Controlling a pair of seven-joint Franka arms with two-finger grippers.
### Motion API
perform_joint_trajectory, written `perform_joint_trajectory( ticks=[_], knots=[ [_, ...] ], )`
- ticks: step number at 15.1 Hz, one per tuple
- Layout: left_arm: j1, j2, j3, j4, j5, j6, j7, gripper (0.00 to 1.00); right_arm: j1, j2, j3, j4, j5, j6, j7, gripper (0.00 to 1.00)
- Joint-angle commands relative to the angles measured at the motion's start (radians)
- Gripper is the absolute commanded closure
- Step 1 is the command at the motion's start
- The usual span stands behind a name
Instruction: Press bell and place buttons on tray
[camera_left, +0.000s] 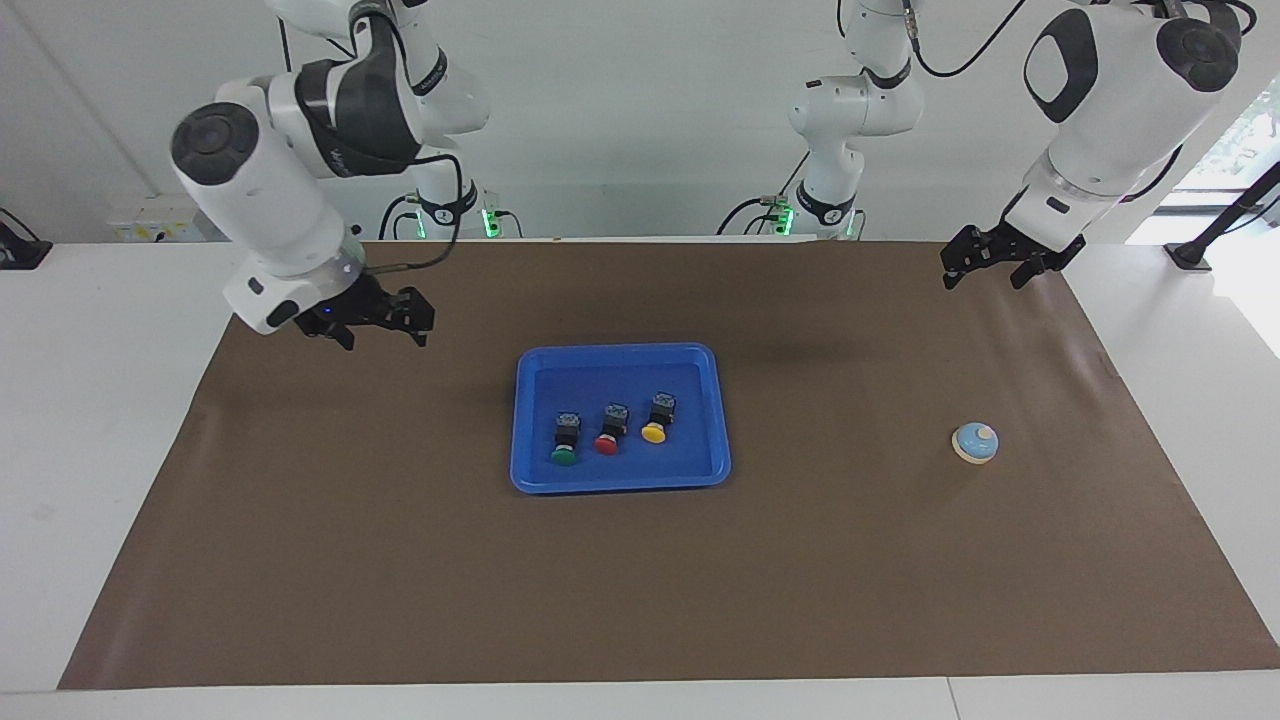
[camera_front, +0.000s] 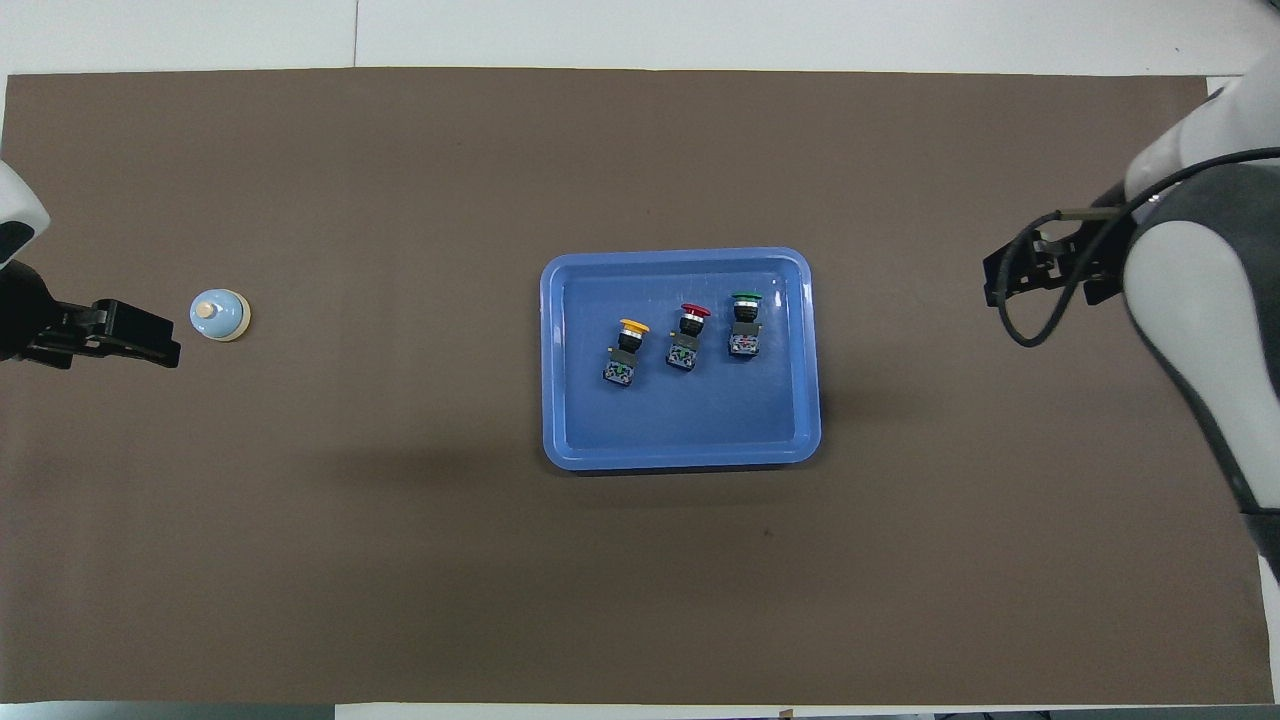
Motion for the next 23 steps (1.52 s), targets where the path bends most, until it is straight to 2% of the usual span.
perform_joint_trajectory(
  ticks=[1,3,9,14,23],
  knots=[
    [0.000,-0.015,0.002,-0.005,0.002,0.008,-0.007,0.00,-0.022,-0.117,0.009,-0.030,0.024,-0.065,-0.030,0.00],
    [0.000,-0.014,0.002,-0.005,0.002,0.008,-0.007,0.00,-0.022,-0.170,0.009,-0.032,0.022,-0.112,-0.004,0.00],
    [0.000,-0.014,0.002,-0.005,0.002,0.008,-0.007,0.00,-0.005,-0.201,0.018,-0.064,0.002,-0.113,0.062,0.00],
    [0.000,-0.014,0.002,-0.005,0.002,0.008,-0.007,0.00,-0.005,-0.210,0.023,-0.102,-0.034,-0.064,0.067,0.00],
    [0.000,-0.014,0.002,-0.005,0.002,0.008,-0.007,0.00,-0.029,-0.201,0.052,-0.096,-0.034,-0.061,0.065,0.00]
  ],
)
